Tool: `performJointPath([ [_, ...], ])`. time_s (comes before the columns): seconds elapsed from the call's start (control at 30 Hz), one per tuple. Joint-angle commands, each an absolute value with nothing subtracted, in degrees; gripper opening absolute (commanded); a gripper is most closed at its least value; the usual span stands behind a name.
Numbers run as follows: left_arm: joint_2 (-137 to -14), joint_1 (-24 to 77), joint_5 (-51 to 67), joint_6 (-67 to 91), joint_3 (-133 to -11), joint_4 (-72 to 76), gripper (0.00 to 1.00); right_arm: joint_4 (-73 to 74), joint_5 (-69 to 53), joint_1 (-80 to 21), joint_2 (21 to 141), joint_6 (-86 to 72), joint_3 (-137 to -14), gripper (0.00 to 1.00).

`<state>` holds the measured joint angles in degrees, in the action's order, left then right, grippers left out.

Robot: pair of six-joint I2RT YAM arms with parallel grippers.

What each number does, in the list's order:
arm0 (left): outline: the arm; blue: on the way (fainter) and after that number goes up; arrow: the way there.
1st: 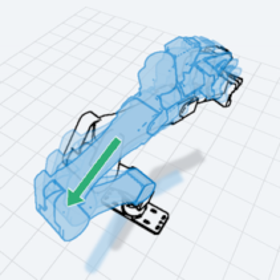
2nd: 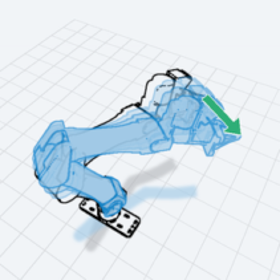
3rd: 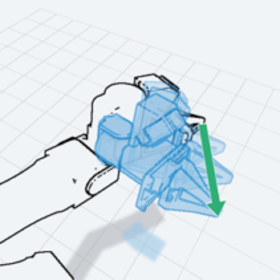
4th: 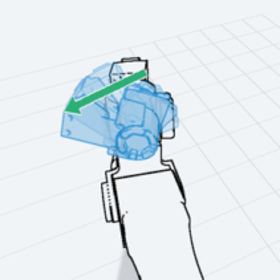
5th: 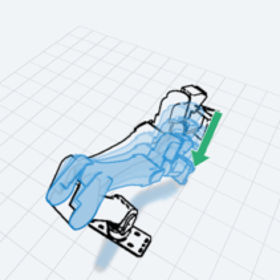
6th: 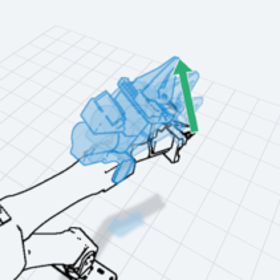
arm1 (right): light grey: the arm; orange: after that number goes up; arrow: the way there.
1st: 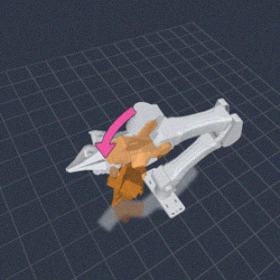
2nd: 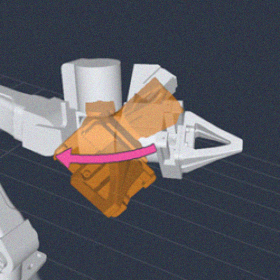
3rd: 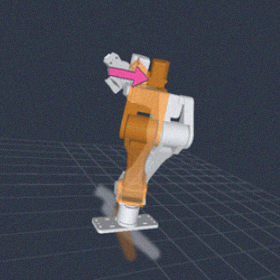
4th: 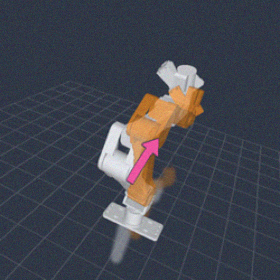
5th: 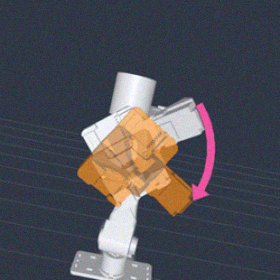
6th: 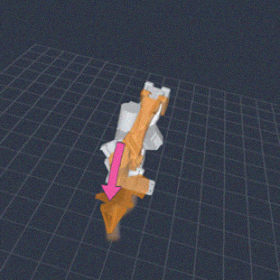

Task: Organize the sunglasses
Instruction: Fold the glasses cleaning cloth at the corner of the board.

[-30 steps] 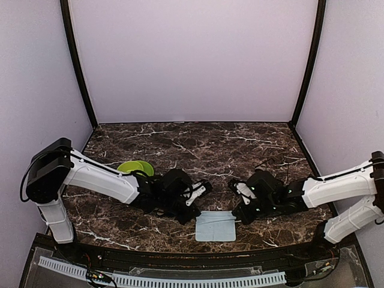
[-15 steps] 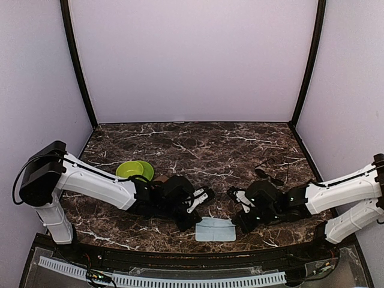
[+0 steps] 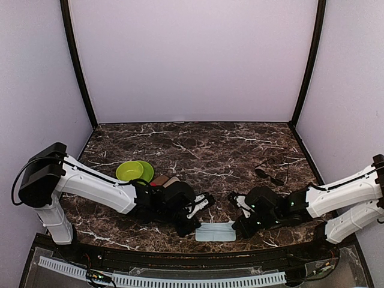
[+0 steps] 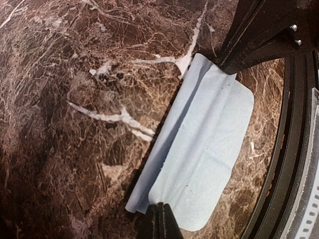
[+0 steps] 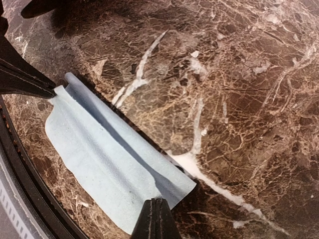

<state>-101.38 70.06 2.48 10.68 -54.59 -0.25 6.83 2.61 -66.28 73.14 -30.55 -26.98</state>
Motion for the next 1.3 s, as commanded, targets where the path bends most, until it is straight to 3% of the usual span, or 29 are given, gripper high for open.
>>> performJointPath([
  [0.0, -100.26, 70.88, 2.48, 11.52, -53.71, -2.36, 0.0, 5.99, 3.07, -67.14, 72.19, -31.64, -26.26, 0.0],
  [0.27, -100.86, 71.11, 2.82, 11.75, -54.05, -2.9, 0.0, 5.49, 2.99, -67.38, 72.55, -32.25, -25.58, 0.01],
  [0.83, -101.43, 71.37, 7.06, 10.92, -54.97, -6.08, 0.16, 4.39, 0.08, -68.8, 72.11, -32.69, -25.34, 0.16],
  [1.27, -100.84, 71.37, 11.47, 9.08, -54.84, -6.43, 0.18, 2.19, -1.44, -69.87, 68.9, -33.18, -22.76, 0.19],
])
